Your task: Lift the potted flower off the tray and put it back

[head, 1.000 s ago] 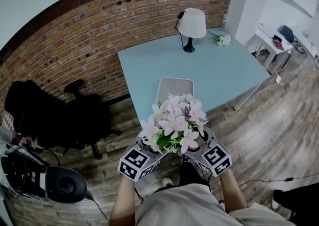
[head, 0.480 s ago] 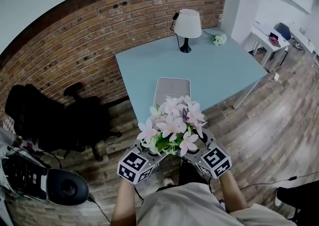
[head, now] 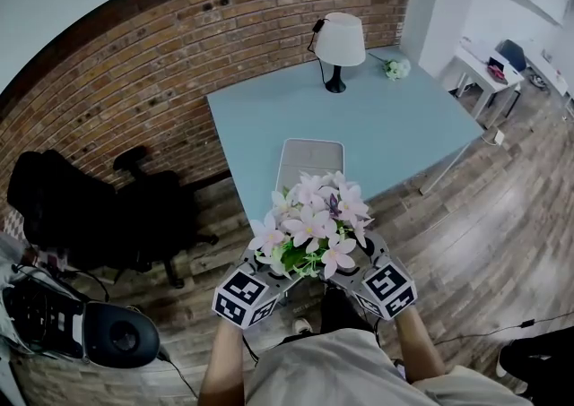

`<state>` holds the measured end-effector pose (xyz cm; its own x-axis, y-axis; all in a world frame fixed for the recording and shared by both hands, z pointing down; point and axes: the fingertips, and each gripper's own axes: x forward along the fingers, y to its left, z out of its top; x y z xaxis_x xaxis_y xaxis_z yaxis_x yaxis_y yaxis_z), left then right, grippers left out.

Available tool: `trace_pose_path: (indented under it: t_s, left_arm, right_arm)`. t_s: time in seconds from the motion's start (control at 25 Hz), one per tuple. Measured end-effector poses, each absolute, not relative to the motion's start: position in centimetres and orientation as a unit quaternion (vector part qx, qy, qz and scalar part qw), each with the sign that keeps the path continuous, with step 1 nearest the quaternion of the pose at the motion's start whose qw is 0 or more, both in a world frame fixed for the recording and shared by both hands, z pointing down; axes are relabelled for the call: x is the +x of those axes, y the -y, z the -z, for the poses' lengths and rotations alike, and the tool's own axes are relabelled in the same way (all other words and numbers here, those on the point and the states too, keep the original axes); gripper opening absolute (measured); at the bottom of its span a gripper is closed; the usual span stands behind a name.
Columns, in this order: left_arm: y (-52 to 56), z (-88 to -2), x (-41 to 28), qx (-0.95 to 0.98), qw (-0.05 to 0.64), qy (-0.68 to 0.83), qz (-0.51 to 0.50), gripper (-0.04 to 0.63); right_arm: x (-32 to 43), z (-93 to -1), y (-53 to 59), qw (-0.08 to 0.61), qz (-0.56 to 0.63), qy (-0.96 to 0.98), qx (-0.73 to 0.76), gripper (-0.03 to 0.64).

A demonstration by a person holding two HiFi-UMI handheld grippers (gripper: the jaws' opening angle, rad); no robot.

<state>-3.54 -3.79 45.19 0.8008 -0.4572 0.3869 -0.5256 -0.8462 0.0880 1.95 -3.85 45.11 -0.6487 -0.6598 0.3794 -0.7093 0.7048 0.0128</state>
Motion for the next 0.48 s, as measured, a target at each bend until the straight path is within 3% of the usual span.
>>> trace_pose_path:
  t_s: [0.48]
  left_arm:
    - [7.7, -48.6, -2.8, 0.938, 0.120, 0.262, -0.193, 0.356]
  right_arm:
    - [2.6, -48.5, 7.8, 0.197, -0.090, 0.906, 0.364, 0.422]
